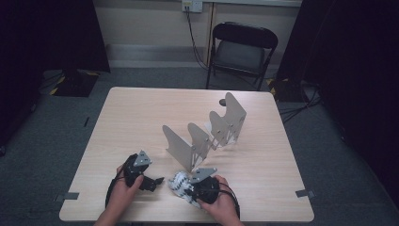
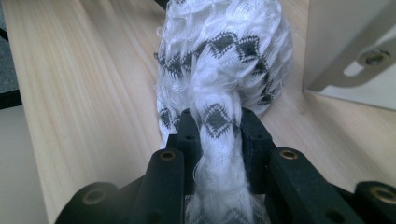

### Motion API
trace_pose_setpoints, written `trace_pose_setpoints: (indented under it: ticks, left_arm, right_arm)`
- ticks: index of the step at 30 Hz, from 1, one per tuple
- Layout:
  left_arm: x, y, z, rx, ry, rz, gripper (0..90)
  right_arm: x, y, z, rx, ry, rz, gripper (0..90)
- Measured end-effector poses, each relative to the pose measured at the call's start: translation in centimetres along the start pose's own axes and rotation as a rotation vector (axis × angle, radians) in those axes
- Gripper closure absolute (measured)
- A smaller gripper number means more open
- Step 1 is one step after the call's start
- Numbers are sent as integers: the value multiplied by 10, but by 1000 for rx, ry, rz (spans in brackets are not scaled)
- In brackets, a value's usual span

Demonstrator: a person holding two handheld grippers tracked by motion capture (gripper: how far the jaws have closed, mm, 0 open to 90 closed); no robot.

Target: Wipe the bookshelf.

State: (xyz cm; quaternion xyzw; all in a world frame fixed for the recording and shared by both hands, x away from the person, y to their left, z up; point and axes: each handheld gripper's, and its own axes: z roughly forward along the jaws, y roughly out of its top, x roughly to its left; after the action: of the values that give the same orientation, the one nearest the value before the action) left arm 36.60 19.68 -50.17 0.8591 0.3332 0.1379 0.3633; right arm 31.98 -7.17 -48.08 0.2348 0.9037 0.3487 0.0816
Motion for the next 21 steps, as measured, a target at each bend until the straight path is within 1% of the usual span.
trace_pose_setpoints:
  ticks: [3, 8, 10, 13, 15, 16, 17, 18, 19, 21]
  left_arm:
    - [0, 0, 0, 0, 0, 0, 0]
    - [0, 0, 0, 1, 0, 0, 0]
    - [0, 0, 0, 0, 0, 0, 0]
    - [0, 0, 0, 0, 0, 0, 0]
    - [0, 0, 0, 0, 0, 0, 0]
    - [0, 0, 0, 0, 0, 0, 0]
    - [0, 0, 0, 1, 0, 0, 0]
    - [0, 0, 0, 0, 0, 0, 0]
    - [0, 0, 0, 0, 0, 0, 0]
    - [0, 0, 0, 0, 0, 0, 0]
  right_arm:
    - [-2, 5, 4, 2, -1, -11, 735]
    - [-11, 9, 8, -5, -22, 12, 721]
    - [-14, 10, 8, -1, -44, 21, 712]
    - [-19, 9, 6, -1, -50, 42, 652]
    - [-21, 8, 2, -9, -38, 44, 594]
    - [-22, 7, 0, -17, -40, 47, 556]
    - [-24, 6, -3, -25, -37, 53, 523]
    - [-25, 5, -7, -39, -27, 53, 504]
    - [-27, 5, -11, -42, -23, 50, 485]
    - [-29, 3, -20, -56, -39, 43, 446]
